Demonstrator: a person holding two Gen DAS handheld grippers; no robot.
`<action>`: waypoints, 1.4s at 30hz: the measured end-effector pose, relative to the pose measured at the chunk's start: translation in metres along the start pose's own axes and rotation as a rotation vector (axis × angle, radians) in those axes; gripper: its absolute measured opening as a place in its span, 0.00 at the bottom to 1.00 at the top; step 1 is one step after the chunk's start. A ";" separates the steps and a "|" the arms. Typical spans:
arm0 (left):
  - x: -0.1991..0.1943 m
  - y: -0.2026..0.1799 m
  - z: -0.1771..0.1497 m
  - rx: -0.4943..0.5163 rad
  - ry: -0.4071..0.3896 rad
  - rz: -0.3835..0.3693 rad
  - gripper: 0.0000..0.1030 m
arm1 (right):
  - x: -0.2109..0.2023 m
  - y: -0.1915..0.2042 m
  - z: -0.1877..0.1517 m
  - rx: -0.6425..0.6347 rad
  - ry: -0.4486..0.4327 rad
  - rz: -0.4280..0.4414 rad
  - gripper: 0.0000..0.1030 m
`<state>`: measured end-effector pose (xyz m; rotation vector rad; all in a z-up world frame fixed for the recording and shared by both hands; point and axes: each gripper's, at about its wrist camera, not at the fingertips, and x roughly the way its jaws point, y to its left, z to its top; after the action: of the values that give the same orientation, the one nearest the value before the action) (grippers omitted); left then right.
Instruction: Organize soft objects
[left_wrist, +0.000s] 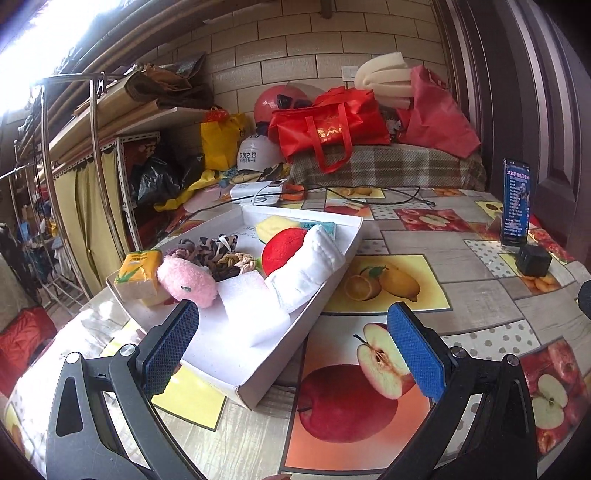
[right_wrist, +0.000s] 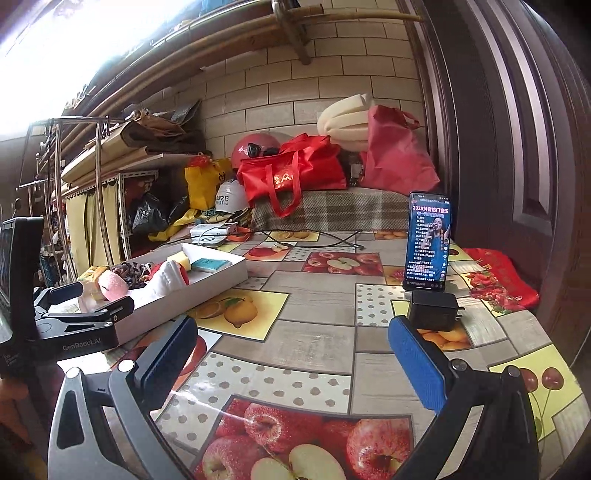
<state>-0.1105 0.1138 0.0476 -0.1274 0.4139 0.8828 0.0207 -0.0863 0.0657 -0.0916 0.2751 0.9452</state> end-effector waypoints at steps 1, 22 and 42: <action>-0.002 0.000 0.000 0.003 -0.005 0.002 1.00 | -0.002 -0.004 0.000 0.020 0.001 -0.006 1.00; -0.007 0.010 -0.003 -0.035 0.016 -0.059 1.00 | -0.041 -0.017 -0.003 0.105 -0.062 -0.111 1.00; -0.012 0.007 -0.004 -0.036 0.005 -0.058 1.00 | -0.038 -0.013 -0.004 0.066 -0.050 -0.128 1.00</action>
<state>-0.1238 0.1087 0.0489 -0.1737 0.3969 0.8337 0.0090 -0.1247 0.0718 -0.0245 0.2507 0.8099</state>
